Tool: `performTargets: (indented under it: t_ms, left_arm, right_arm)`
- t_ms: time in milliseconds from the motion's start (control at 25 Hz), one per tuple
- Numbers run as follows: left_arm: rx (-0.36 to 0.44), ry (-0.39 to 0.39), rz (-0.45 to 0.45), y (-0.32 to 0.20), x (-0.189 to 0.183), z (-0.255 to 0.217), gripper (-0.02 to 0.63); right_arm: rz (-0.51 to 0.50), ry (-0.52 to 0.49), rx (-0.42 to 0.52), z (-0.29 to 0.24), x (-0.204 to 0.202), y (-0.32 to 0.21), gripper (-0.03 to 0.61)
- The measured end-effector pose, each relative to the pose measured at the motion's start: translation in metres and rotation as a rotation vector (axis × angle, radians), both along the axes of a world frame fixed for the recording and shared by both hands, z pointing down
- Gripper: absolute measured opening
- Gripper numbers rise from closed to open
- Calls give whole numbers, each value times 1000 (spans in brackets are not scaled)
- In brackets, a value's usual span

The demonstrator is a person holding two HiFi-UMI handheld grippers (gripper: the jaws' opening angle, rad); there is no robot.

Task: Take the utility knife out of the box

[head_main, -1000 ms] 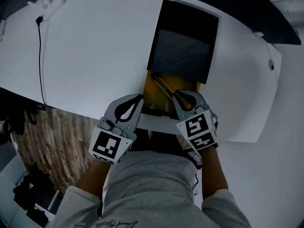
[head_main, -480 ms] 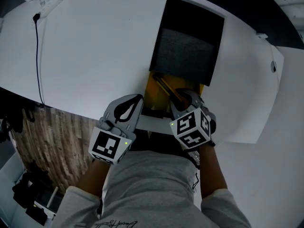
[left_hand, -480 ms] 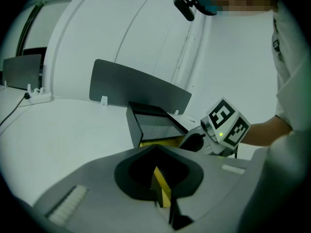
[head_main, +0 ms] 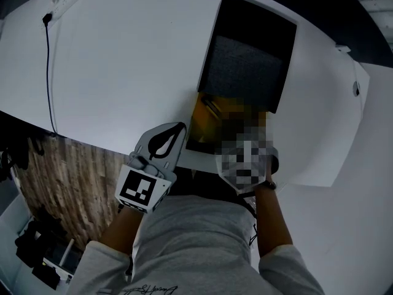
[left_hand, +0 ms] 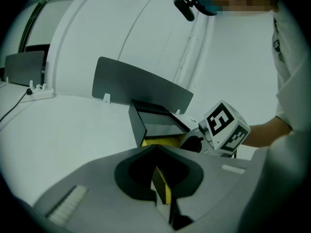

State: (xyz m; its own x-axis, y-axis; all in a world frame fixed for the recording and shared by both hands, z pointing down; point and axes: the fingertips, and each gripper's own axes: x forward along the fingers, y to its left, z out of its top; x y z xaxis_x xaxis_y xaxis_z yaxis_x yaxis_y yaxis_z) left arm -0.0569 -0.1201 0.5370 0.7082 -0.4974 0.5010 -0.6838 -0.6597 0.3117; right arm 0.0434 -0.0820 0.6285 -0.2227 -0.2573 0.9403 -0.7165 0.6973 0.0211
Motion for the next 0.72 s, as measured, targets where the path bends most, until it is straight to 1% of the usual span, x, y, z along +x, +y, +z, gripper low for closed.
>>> performTargets:
  t_ms: [240,400,720]
  left_arm:
    - [-1,2,-2,0,-3,4,0]
    - [-8,7,-5,0,-5,5,0]
    - [-9,4,-6,1,-10,6,0]
  right_arm:
    - [0,23,-25,5,0,-1,153]
    - [16,22,-42,6,-1,1,136]
    - [16,32,-44,6,-2,0,130]
